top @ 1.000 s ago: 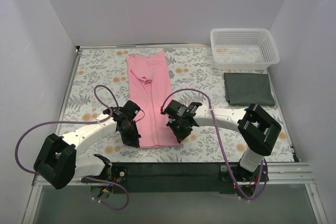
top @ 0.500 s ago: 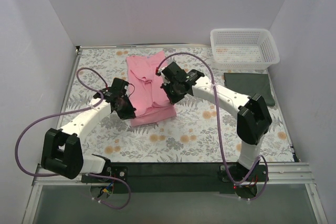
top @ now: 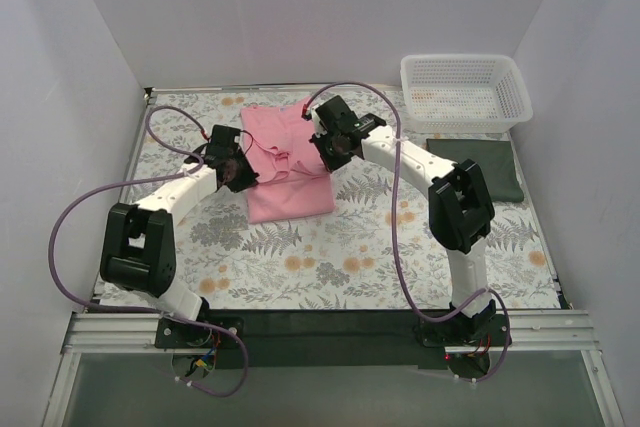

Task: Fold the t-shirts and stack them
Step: Fold the tshirt

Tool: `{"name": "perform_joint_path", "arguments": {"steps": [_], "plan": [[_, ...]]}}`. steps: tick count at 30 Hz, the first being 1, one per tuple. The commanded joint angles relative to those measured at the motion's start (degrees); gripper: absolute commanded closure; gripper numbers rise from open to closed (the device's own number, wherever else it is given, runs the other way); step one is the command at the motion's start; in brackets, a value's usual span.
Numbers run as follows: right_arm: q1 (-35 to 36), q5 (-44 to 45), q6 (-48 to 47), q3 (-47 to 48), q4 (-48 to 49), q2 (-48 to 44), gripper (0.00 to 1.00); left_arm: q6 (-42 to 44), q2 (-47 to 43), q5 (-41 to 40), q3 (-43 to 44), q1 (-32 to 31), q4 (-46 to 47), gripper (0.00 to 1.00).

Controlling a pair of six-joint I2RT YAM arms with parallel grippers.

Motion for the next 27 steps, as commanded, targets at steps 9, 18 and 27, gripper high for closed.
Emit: {"name": "perform_joint_path", "arguments": {"steps": [9,18,27], "plan": [[-1.3,-2.3,-4.0,5.5,3.8,6.2,0.99,-0.6,4.7,-3.6,1.8,1.1,1.2,1.0],[-1.8,-1.7,-3.6,7.3,4.1,9.8,0.99,0.6,8.2,-3.5,2.9,1.3,4.5,0.99],[-2.4,-0.1,-2.8,9.1,5.6,10.1,0.86,2.5,10.0,-4.9,5.2,1.3,6.1,0.84]]}}
